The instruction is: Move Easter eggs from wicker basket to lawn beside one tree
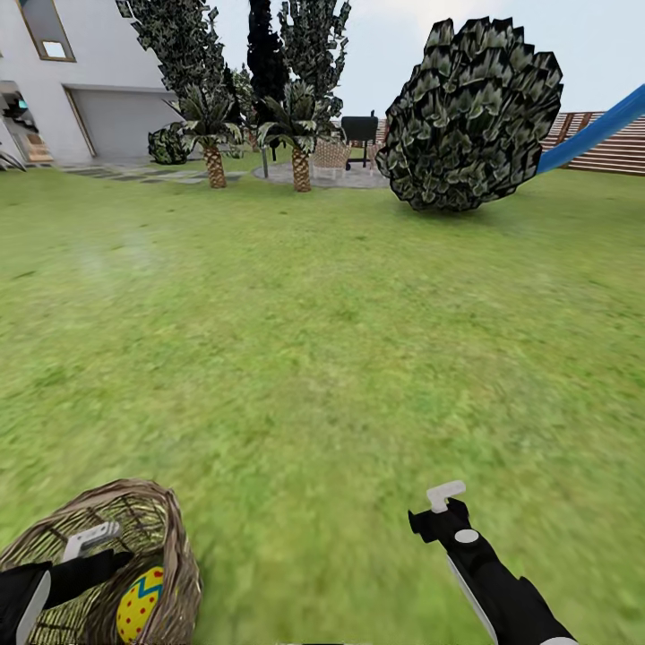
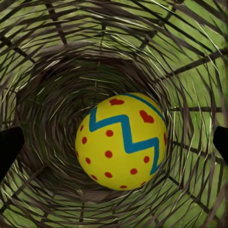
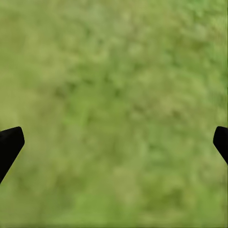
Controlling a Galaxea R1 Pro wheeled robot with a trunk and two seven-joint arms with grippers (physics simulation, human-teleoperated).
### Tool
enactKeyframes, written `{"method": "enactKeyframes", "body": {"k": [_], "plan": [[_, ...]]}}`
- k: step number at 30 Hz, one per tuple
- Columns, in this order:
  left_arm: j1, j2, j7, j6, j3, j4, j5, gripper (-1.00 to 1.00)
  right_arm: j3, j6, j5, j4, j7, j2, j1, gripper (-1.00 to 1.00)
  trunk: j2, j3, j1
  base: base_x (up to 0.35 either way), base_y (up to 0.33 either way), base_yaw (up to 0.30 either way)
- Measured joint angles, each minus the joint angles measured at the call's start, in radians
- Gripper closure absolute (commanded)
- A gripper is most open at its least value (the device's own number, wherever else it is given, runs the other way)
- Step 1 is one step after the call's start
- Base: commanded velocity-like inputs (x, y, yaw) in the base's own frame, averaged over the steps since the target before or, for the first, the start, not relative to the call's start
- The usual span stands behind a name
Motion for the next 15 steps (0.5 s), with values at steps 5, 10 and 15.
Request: {"method": "enactKeyframes", "body": {"k": [5,10,15], "plan": [[0.000,0.000,-0.018,0.001,0.000,0.000,-0.001,-1.00,0.000,0.001,0.000,0.001,0.000,0.000,0.000,-1.00,-0.035,-0.016,0.019,0.000,0.000,0.000],[0.000,-0.001,-0.019,0.000,0.000,-0.001,-0.001,-1.00,0.000,0.004,0.001,0.001,0.000,0.000,0.000,-1.00,-0.070,-0.031,0.038,0.000,0.000,0.000],[0.000,-0.001,-0.019,0.001,0.000,-0.001,-0.001,-1.00,0.001,0.004,0.001,0.001,0.000,0.000,0.000,-1.00,-0.098,-0.048,0.054,0.000,0.000,0.000]]}}
